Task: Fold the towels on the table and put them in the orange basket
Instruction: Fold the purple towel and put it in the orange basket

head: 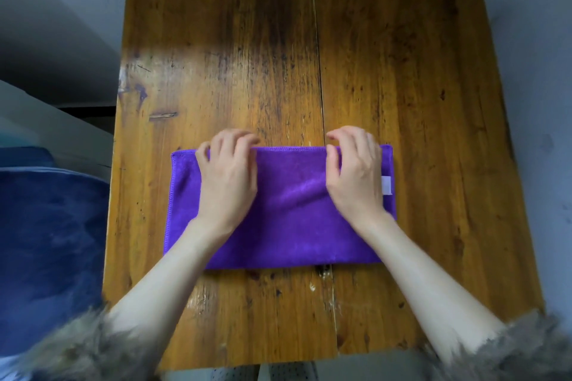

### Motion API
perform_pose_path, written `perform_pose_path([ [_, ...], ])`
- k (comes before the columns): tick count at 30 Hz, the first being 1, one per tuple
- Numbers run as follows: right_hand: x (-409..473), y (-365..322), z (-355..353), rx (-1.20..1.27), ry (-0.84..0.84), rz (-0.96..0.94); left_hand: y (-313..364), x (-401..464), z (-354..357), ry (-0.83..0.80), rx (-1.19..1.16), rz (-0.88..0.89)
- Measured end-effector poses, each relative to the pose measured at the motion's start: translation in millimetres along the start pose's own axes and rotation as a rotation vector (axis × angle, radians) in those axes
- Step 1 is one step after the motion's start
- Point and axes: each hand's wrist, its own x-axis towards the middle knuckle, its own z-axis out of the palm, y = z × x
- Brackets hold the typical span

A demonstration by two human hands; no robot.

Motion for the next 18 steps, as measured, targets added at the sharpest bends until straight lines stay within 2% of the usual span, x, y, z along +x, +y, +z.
perform_pose_path([
  [2,-32,-12,6,-0.02,-0.079,-0.094,12,-27,1,-0.085,0.026,0.129],
  [4,-57,-13,14,-0.131,-0.262,-0.179,14,-46,10,-0.24,0.113,0.205],
  [7,-61,9,19,-0.264,-0.416,-0.173,-5,-45,20,-0.354,0.219,0.162],
  [13,-50,62,-1,-0.379,-0.422,-0.028,-46,-47,12,-0.314,0.272,0.041],
  [18,-48,53,2,-0.389,-0.401,0.011,-44,-44,9,-0.33,0.229,0.011],
])
